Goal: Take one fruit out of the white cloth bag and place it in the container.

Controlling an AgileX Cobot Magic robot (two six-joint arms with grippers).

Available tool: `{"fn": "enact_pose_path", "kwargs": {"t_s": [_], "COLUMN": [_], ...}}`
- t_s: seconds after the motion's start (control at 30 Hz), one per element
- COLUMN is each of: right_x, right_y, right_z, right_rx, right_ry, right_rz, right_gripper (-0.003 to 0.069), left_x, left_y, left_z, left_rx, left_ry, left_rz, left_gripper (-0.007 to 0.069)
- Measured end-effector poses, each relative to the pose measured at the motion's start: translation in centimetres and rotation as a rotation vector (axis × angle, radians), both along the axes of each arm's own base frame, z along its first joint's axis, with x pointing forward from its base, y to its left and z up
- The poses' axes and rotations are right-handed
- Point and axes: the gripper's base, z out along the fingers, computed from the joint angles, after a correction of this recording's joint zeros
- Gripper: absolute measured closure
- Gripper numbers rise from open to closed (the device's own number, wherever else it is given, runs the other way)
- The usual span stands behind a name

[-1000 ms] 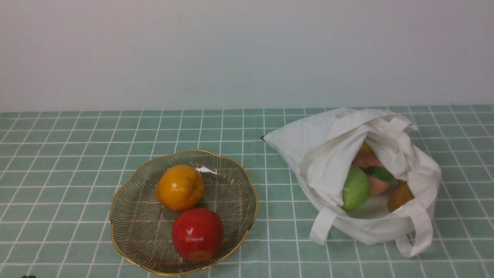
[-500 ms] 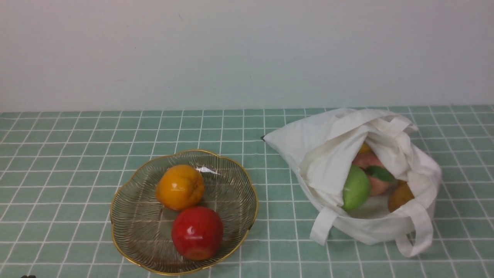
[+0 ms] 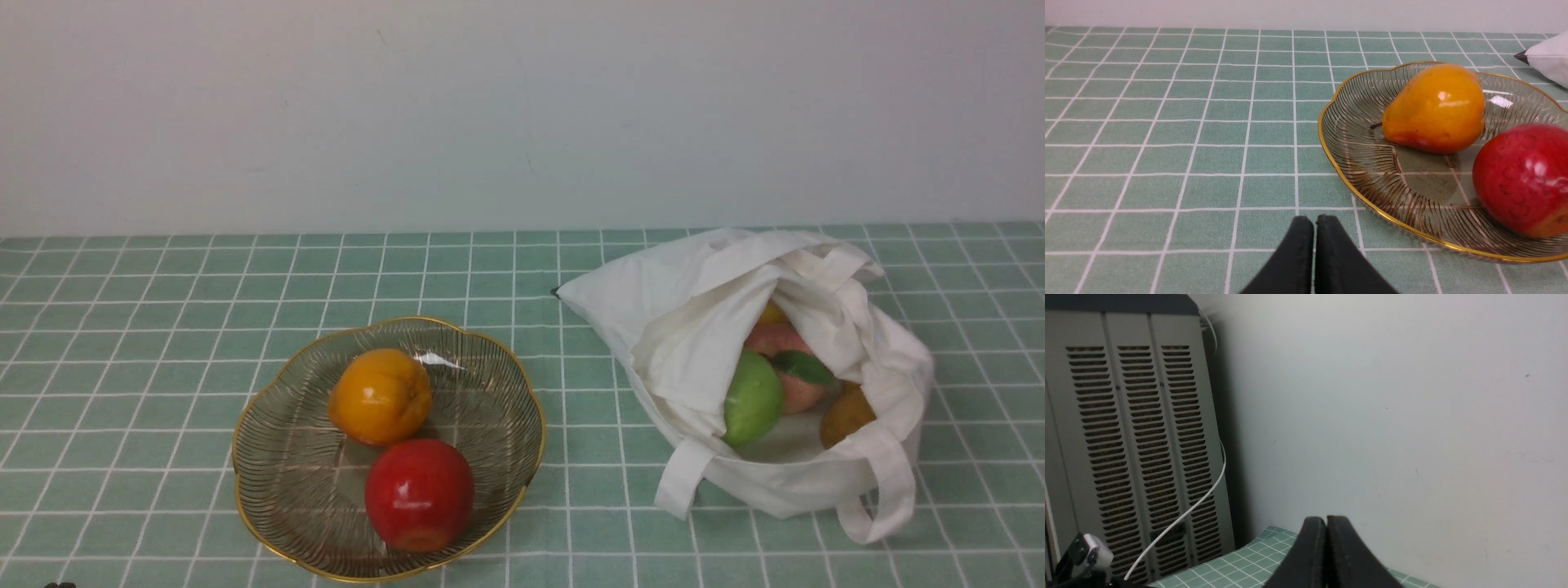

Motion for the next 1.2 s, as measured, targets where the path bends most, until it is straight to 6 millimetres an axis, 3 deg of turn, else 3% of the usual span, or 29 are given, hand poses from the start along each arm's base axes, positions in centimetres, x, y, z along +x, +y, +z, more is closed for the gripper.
{"fn": "enact_pose_path", "kwargs": {"t_s": [0.3, 0.4, 0.53, 0.6, 0.63, 0.8, 1.2], "right_x": [0.0, 1.1, 2.2, 3.1, 3.1, 3.8, 3.7], "right_y": [0.0, -0.1, -0.2, -0.5, -0.6, -1.2, -1.8], "right_z": [-0.4, -2.8, -5.3, -9.0, -9.2, -14.1, -14.9], "right_rx": [-0.038, -0.113, -0.189, -0.248, -0.244, -0.304, -0.273], "right_ry": [-0.029, 0.000, 0.054, 0.141, 0.148, 0.300, 0.403], "right_rz": [-0.045, -0.282, -0.437, -0.560, -0.573, -0.688, -0.788], "right_gripper": [0.0673, 0.0673, 0.0673, 0.0673, 0.0673, 0.0673, 0.0673], "left_x": [0.0, 0.0, 0.0, 0.0, 0.0, 0.0, 0.0], "left_y": [0.0, 0.0, 0.0, 0.0, 0.0, 0.0, 0.0], "left_z": [0.0, 0.0, 0.0, 0.0, 0.0, 0.0, 0.0], "left_rx": [0.000, 0.000, 0.000, 0.000, 0.000, 0.000, 0.000], "left_ry": [0.000, 0.000, 0.000, 0.000, 0.000, 0.000, 0.000], "left_rz": [0.000, 0.000, 0.000, 0.000, 0.000, 0.000, 0.000], "left_gripper": [0.0632, 0.0632, 0.0632, 0.0632, 0.0632, 0.0632, 0.0632]}}
